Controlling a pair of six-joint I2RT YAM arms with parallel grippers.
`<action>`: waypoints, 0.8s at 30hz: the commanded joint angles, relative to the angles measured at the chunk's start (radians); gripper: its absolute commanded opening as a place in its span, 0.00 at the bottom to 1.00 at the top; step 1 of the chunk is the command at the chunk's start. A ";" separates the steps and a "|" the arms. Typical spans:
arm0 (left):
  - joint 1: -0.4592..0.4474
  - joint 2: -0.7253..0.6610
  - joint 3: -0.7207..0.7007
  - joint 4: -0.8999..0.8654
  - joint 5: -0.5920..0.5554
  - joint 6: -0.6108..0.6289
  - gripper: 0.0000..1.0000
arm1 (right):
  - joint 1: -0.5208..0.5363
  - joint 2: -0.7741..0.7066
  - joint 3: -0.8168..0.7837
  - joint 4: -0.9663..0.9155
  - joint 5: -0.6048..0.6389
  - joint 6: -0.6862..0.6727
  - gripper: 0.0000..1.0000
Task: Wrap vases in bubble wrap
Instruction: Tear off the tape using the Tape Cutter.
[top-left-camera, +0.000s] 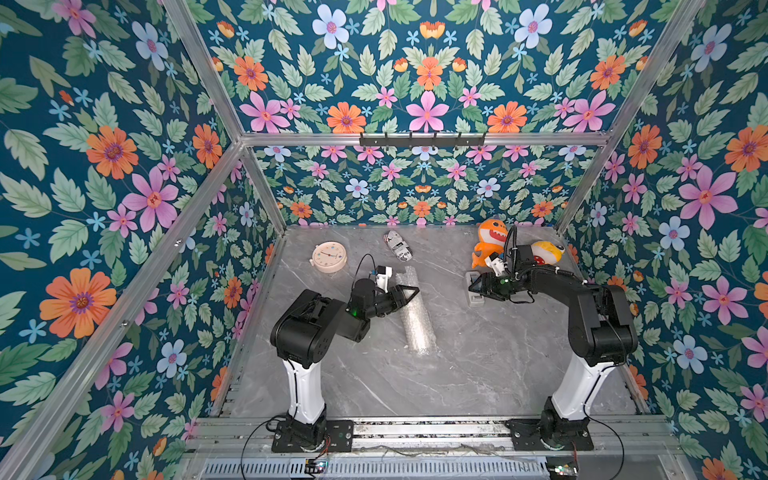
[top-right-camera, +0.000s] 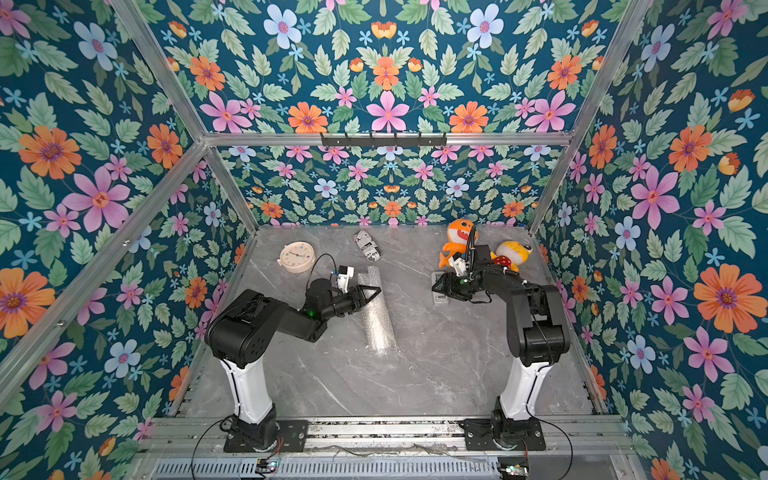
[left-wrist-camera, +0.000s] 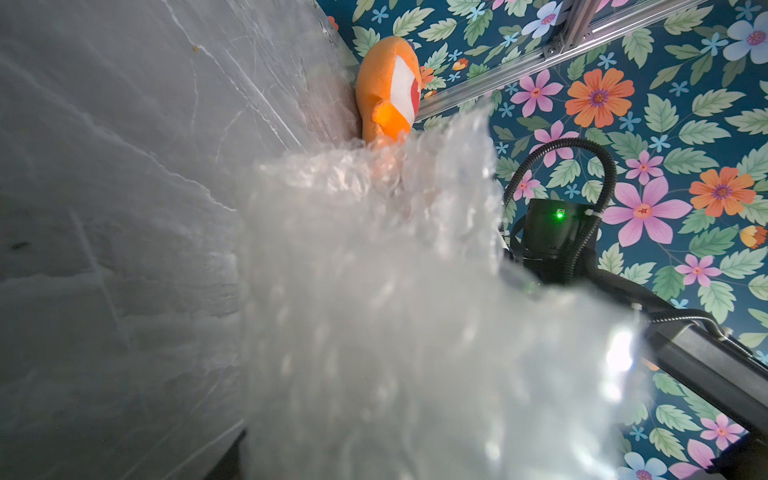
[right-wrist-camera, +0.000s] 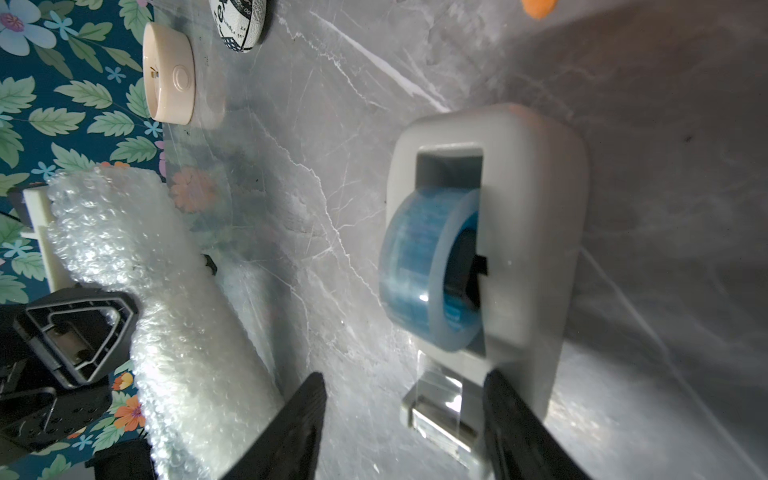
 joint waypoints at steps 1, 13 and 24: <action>-0.001 0.002 0.009 0.037 0.021 -0.011 0.30 | 0.004 0.020 0.010 -0.018 -0.078 -0.017 0.59; 0.000 -0.003 0.021 0.020 0.023 -0.008 0.30 | -0.002 0.086 0.077 -0.114 -0.102 -0.023 0.56; -0.001 -0.001 0.023 0.019 0.019 -0.010 0.30 | -0.056 0.082 0.019 0.001 -0.246 0.062 0.54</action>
